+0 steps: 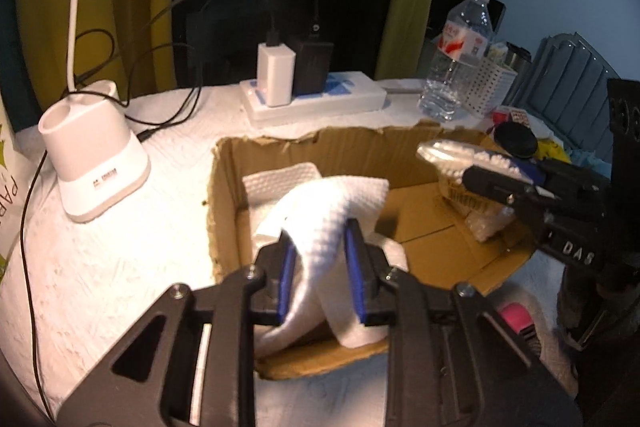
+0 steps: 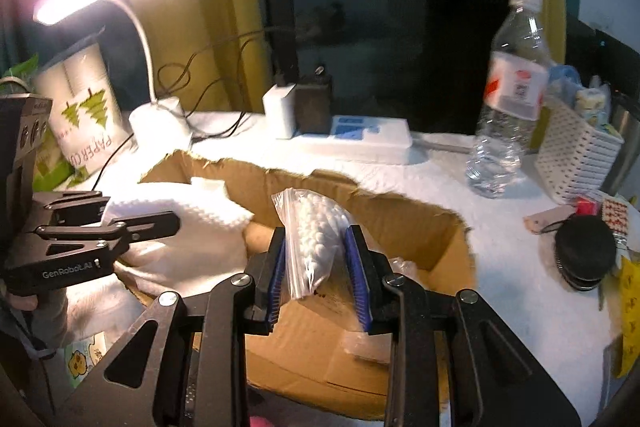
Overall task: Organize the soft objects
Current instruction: 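Carry the towel and swab bag into the box and open both tools, then grasp the tissue pack with the left tool while the right tool grasps the grey glove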
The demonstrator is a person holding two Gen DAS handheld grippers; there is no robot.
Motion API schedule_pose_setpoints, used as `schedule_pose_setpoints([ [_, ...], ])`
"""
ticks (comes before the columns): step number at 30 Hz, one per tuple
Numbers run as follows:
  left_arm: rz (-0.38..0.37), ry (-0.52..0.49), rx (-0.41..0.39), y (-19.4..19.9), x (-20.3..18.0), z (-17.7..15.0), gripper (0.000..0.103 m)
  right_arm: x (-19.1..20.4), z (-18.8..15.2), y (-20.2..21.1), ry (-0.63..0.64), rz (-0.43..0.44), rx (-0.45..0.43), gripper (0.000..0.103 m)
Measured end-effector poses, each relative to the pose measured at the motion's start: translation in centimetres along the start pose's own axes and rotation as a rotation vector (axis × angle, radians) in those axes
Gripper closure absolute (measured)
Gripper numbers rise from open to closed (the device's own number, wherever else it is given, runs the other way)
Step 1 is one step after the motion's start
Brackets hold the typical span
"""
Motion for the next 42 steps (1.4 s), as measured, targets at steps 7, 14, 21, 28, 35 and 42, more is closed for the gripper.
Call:
schedule_pose_setpoints([
  [7, -0.003, 0.000, -0.013, 1.0, -0.2, 0.2, 0.043, 1.5, -1.6, -1.5, -0.004, 0.041, 0.086, 0.061],
  [14, -0.010, -0.007, -0.046, 3.0, -0.7, 0.6, 0.041, 2.4, -2.1, -0.8, -0.039, 0.091, 0.110, 0.044],
  [21, -0.019, -0.017, -0.081, 5.7, -1.8, 0.2, 0.039, 3.0, -1.6, 2.6, -0.044, 0.089, 0.054, 0.043],
  [28, -0.029, -0.026, -0.116, 8.4, -3.0, -0.4, 0.031, 3.8, -2.0, 5.8, -0.038, 0.081, 0.020, 0.043],
  [35, -0.031, -0.027, -0.133, 10.5, -4.0, -1.7, 0.029, 4.0, -3.0, 8.2, -0.042, 0.068, -0.001, 0.043],
  [42, -0.032, -0.025, -0.142, 11.9, -4.7, -3.0, 0.028, 3.9, -4.0, 10.5, -0.051, 0.061, -0.021, 0.043],
])
Point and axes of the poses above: each gripper's, at about its wrist camera, not at the fingertips, and y roughly against the way its jaws point, x to its left, z to its top, the point moved 9 cm from there along -y, roughly the way its jaws point, and after that the axes turned 5 degrees about -y, right-handed, at the moved point
